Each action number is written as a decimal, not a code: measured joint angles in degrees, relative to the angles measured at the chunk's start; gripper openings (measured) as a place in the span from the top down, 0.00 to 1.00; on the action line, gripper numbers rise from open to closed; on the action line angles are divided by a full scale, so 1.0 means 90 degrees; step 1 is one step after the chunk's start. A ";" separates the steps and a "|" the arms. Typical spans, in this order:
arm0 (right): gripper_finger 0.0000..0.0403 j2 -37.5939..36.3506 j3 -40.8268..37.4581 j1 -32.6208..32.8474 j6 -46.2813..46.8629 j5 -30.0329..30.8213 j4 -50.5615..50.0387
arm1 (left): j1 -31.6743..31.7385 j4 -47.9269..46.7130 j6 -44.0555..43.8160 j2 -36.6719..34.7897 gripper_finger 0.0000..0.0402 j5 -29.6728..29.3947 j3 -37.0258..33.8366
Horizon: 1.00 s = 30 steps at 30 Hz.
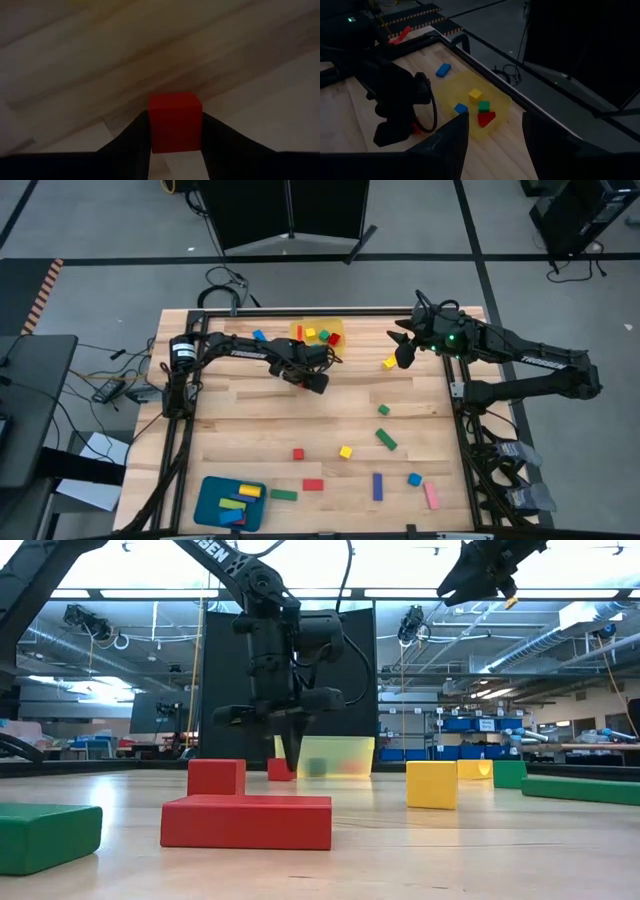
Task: Sort blocks by size
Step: Put the red square block into the yellow bin
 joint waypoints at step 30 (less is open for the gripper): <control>0.52 0.0955 0.0002 0.0701 0.1475 0.0074 0.0466 | 0.1447 0.0069 0.2387 -0.1491 0.19 0.0165 0.0674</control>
